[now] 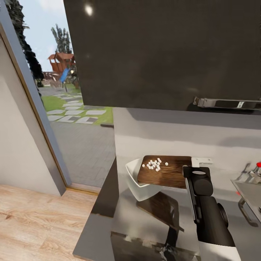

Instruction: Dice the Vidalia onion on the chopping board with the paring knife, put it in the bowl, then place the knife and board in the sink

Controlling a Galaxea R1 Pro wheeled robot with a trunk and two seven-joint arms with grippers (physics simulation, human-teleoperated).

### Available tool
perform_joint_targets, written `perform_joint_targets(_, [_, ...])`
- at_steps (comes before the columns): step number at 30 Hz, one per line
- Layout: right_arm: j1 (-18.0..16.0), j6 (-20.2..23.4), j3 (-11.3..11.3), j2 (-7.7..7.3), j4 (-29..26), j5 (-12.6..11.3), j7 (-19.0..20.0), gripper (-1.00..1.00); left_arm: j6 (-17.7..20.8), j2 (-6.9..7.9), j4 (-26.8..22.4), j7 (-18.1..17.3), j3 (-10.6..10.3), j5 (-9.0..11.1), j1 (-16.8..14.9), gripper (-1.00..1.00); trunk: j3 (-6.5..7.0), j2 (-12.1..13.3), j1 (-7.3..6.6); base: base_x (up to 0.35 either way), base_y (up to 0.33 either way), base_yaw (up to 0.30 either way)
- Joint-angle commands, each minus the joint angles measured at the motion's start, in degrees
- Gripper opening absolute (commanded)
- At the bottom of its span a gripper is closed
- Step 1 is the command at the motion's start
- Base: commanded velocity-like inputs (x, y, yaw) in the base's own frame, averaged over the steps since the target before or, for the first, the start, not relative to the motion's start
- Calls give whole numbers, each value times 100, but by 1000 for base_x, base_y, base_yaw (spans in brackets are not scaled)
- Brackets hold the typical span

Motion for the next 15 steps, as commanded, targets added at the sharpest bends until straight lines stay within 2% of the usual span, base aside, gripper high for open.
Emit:
perform_joint_targets(1, [-6, 16, 1, 3, -3, -48, -52, -100, -11, 6, -4, 0, -13, 40, 0, 100, -2, -12, 4, 6, 0, 0])
perform_joint_targets(7, [-6, 22, 12, 11, -3, -48, -55, -100, -11, 6, -12, 0, -13, 40, 0, 100, 52, -12, 4, 13, 0, 0])
perform_joint_targets(15, [-6, 31, 170, 12, 6, -48, -60, -100, -11, 6, -13, 0, -13, 40, 0, 100, 110, -12, 4, 5, 0, 0])
